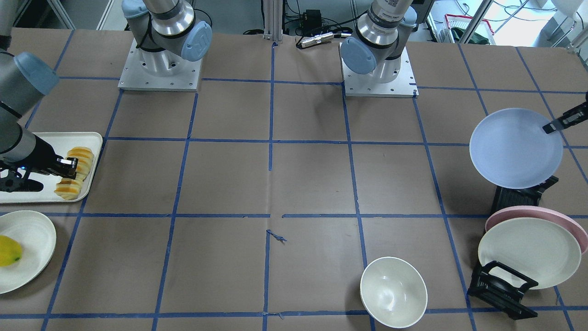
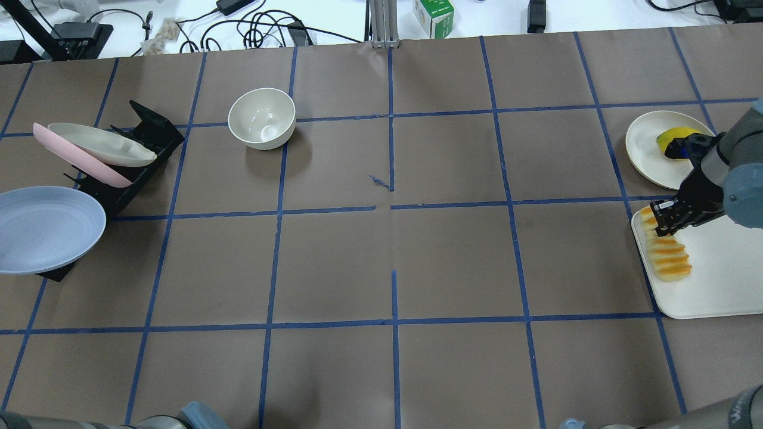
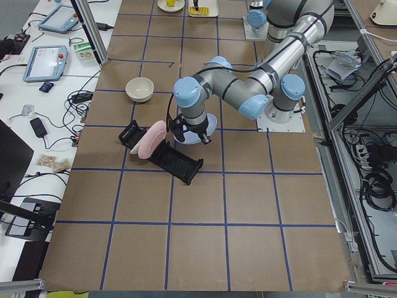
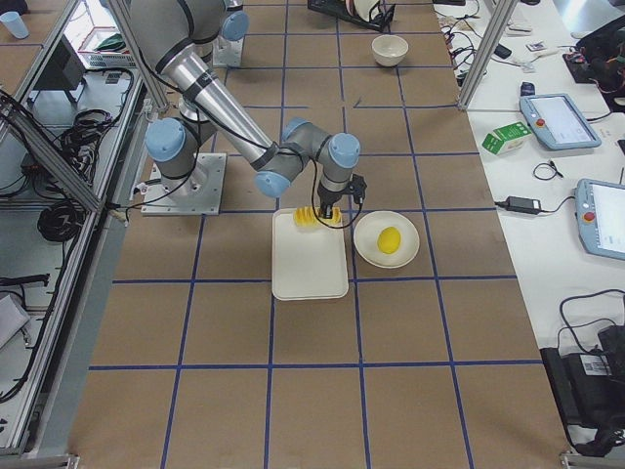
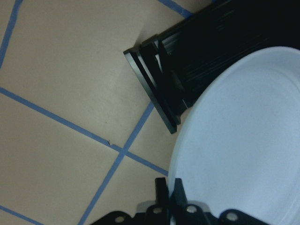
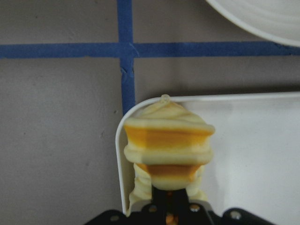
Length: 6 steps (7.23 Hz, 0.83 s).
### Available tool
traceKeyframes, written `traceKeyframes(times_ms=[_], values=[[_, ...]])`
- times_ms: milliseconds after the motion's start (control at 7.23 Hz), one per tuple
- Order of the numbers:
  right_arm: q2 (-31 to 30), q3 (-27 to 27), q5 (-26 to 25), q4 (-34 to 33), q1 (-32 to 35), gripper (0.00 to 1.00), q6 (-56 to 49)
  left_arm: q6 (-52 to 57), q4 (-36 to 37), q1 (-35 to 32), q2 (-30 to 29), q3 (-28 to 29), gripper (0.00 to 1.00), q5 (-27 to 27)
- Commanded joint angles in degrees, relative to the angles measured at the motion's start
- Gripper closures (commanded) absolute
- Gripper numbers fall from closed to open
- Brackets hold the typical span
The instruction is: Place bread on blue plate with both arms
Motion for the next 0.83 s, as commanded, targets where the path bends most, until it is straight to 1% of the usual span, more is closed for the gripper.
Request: traceKeyframes(times_ms=[0,138,277,415,553,691], values=[[-5.25,-5.45,0.31,10.55,0.60,1.00,0.71,-2.18,-8.37,-8.81,6.25,-2.62,1.00,-4.27],[-6.07,-10.79,0.58,17.15,1.04,1.00,2.02,-6.20,-7.52,-15.91,7.40,-6.47,1.00,-7.18],[-5.82,-15.02,0.75,21.91,2.17,1.00,2.12,-10.51,-1.43,-23.20,6.80,-9.38,1.00,-12.86],[-5.90,-17.24,2.06,23.70,3.92,1.00,4.21,-16.12,6.47,-30.32,5.58,-12.19,1.00,-15.35],[-5.90,-17.87,3.20,23.63,7.77,1.00,9.02,-21.05,15.94,-36.74,4.69,-15.79,1.00,-20.08],[-5.90,-18.75,3.22,23.63,12.33,1.00,14.55,-29.54,26.48,-41.68,3.21,-19.48,1.00,-23.95]])
